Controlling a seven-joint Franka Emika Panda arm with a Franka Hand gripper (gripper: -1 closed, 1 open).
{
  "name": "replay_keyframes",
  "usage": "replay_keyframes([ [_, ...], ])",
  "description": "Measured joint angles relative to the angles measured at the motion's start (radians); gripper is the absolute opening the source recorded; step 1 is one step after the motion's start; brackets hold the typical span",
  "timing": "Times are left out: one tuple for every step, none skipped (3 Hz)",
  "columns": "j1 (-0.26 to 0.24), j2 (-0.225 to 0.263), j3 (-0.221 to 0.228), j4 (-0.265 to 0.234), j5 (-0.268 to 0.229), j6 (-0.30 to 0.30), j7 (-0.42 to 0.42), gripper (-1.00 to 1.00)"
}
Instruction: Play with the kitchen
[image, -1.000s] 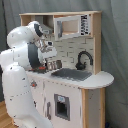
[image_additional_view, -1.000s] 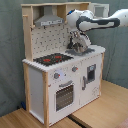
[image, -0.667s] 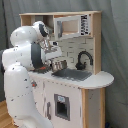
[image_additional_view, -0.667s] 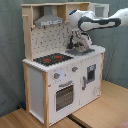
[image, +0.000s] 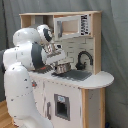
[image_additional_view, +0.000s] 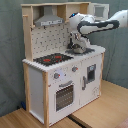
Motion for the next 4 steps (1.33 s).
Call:
replay_keyframes([
  [-0.001,0.028,-0.002,-0.037,0.002,0.049,-0.082,-1.0],
  [-0.001,0.085,-0.015,-0.105,-0.003,0.087,-0.109,-1.0],
  [-0.001,0.158,-0.026,-0.153,-0.006,0.12,-0.145,-1.0],
  [-0.001,0.197,-0.064,-0.182,-0.015,0.13,-0.224,-1.0],
])
